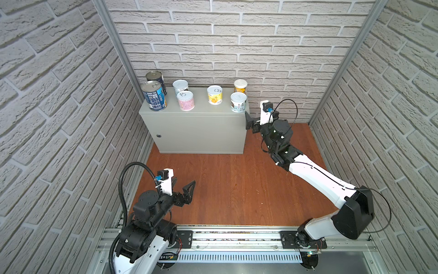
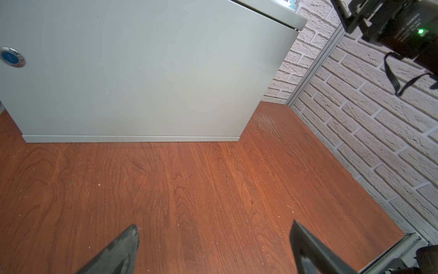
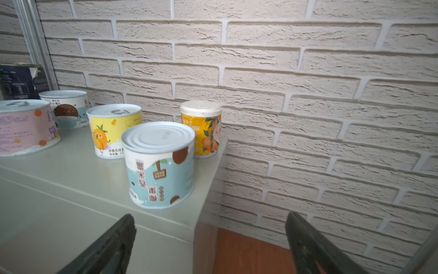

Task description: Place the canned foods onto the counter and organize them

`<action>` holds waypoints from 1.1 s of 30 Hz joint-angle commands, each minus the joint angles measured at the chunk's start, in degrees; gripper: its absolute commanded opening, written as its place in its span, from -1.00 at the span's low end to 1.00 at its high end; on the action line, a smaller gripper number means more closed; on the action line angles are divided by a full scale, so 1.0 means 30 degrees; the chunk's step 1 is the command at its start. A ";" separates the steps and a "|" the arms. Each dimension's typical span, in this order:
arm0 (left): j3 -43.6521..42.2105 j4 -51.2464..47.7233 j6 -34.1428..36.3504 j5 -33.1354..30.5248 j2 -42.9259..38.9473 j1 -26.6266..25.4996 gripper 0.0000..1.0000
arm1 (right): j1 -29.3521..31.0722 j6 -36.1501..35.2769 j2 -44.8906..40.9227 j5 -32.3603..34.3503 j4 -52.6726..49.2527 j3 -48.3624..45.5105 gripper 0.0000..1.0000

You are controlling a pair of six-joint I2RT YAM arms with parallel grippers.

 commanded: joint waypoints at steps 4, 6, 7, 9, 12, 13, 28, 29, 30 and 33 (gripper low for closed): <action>-0.0295 0.0906 0.0077 0.0385 0.0508 0.0158 0.96 | -0.0873 -0.0361 -0.4024 0.2193 -0.1139 -0.3778 0.99; -0.0299 0.1090 0.0084 0.0660 0.0884 0.0171 0.97 | -0.1040 -0.0407 -0.5129 0.3042 -0.1264 -0.5384 0.99; -0.0273 0.1165 0.0065 0.0796 0.1120 0.0179 0.96 | -0.1206 -0.0338 -0.5707 0.3526 -0.1268 -0.6300 0.99; -0.0240 0.1251 -0.0079 0.0895 0.1524 0.0189 0.97 | -0.1697 -0.0280 -0.6560 0.3960 -0.1249 -0.7935 0.99; -0.0699 0.2262 -0.1077 0.0529 0.1958 0.0205 0.97 | -0.2855 0.0348 -0.7186 0.5384 -0.0536 -1.0093 0.99; -0.0981 0.3020 -0.1660 0.0311 0.2067 0.0177 0.96 | -0.3453 0.1115 -0.7308 0.5532 -0.0460 -1.0613 0.99; -0.6453 1.5971 0.2872 -1.1469 0.7940 0.0555 0.96 | -0.6846 0.3612 -0.5217 0.5711 0.4299 -1.6711 0.99; -0.6841 1.7492 0.4077 -1.2019 0.8791 0.0878 0.97 | -0.7122 0.3667 -0.4796 0.5401 0.4245 -1.6555 0.99; -0.7190 1.8666 0.4786 -1.2167 0.9556 0.1347 0.97 | -0.7305 0.3666 -0.4383 0.5107 0.4265 -1.6349 0.99; -0.7652 2.0419 0.4318 -1.0971 1.1800 0.4014 0.97 | -0.7664 0.3340 -0.2679 0.3078 0.4536 -1.5633 0.99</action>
